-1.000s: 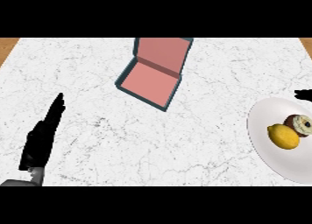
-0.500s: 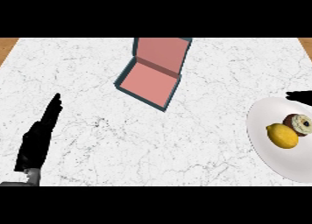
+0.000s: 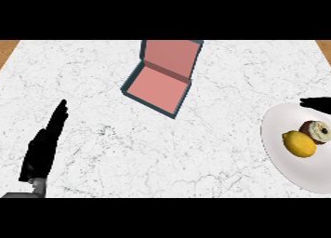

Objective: Pick the cupcake from the plate and place it in the cardboard box

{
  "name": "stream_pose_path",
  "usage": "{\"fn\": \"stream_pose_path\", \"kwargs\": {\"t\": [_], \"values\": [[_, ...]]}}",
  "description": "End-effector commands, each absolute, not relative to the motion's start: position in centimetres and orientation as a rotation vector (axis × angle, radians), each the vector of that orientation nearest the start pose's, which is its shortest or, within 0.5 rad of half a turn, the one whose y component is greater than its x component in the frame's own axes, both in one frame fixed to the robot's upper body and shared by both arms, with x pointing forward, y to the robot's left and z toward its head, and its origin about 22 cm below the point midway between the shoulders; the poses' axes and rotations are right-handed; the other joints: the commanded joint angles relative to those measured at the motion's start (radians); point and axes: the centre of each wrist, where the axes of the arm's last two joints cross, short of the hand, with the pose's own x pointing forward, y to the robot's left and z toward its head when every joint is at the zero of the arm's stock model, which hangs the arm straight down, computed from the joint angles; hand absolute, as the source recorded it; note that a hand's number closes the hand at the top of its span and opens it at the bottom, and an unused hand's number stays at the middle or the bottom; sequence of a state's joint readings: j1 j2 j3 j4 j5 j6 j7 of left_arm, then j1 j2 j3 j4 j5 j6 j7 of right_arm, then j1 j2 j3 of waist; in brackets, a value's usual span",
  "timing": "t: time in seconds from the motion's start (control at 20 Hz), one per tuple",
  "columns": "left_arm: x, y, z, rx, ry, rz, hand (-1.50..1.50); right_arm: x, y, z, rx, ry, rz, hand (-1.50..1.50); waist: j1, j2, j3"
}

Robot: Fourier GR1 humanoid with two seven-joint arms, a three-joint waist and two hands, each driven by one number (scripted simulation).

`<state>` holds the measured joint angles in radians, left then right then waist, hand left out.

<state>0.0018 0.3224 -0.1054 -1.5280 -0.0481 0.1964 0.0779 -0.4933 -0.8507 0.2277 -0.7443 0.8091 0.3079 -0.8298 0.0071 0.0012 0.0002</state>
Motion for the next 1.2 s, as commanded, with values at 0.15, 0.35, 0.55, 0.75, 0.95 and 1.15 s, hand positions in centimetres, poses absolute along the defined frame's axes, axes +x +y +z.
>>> {"fn": "stream_pose_path", "kwargs": {"t": [0.15, 0.35, 0.55, 0.75, 0.95, 1.15], "values": [[24.2, 29.8, 1.5, 0.381, -1.438, -0.197, 0.0, 31.4, -43.6, 5.8, -0.334, -1.169, 1.674, -1.5, -0.01, -0.003, -0.001], [24.2, 29.5, 1.3, 0.373, -1.43, -0.187, 0.0, 32.2, -45.9, 7.7, -0.332, -1.179, 1.659, -1.5, -0.003, -0.001, 0.0], [23.8, 29.5, 1.5, 0.376, -1.448, -0.215, 0.0, 33.2, -42.9, 4.7, -0.325, -1.138, 1.686, -1.5, 0.0, -0.001, 0.0], [22.7, 28.4, 1.3, 0.384, -1.461, -0.193, 0.0, 33.6, -44.6, 6.5, -0.328, -1.151, 1.687, -1.5, 0.004, -0.001, 0.0], [22.4, 27.9, -0.5, 0.376, -1.439, -0.198, 0.0, 32.1, -45.6, 3.6, -0.32, -1.113, 1.692, -1.5, 0.003, 0.001, 0.0], [23.7, 26.5, 0.2, 0.372, -1.448, -0.211, 0.0, 33.4, -44.3, 3.7, -0.304, -1.146, 1.664, 1.5, 0.001, 0.0, 0.0]]}}
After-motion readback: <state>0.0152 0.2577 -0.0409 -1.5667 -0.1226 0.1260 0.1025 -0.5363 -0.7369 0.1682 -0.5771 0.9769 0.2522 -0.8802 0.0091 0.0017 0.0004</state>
